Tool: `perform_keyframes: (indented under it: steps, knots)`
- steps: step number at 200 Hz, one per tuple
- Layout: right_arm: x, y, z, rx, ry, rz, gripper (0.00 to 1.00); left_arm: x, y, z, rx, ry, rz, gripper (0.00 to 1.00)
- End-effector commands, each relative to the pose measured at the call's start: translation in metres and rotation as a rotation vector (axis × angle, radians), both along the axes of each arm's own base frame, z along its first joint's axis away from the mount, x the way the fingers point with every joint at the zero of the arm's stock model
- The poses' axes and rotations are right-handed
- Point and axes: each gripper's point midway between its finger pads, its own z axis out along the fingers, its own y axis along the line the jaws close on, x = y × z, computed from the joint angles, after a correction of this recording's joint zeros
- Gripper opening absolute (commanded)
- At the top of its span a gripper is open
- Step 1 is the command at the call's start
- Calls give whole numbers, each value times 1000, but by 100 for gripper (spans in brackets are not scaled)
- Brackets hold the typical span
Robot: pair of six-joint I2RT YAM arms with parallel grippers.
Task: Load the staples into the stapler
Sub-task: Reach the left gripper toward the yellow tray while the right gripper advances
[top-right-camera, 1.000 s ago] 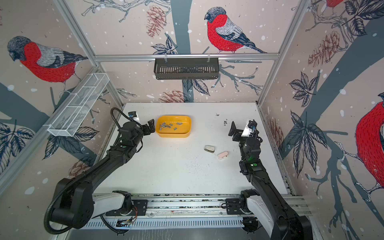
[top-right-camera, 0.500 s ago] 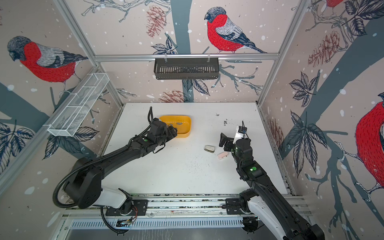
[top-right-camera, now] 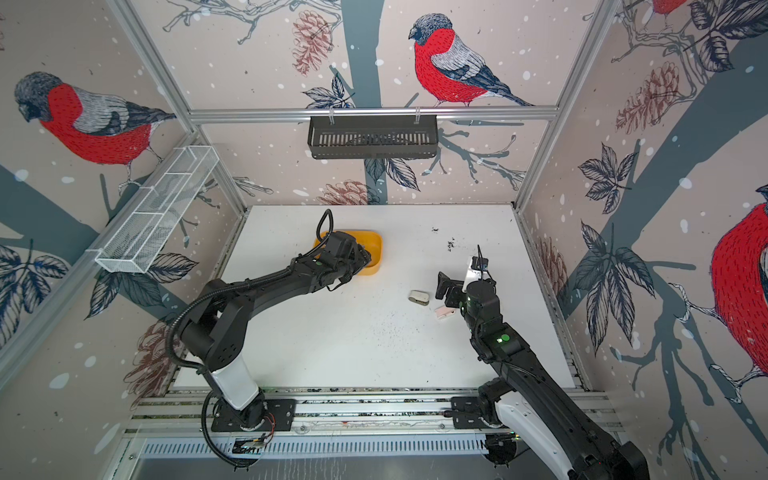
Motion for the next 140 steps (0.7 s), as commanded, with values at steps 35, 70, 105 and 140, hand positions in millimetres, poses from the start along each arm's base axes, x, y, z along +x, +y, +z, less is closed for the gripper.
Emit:
perform_keyframes:
  steps: [35,70,105,140]
  knots:
    - [-2,-3,20,37,-50,-23,99,0,-11,-29,-1,92,2,72]
    - [-3,-4,23,38,-54,-32,99,-6,-17,-23,3,96,-11,71]
    - [-4,-4,24,43,-53,-31,100,-2,-18,-11,31,83,-36,71]
    - [-6,-5,23,45,-54,-33,99,-3,-22,-4,45,57,-88,69]
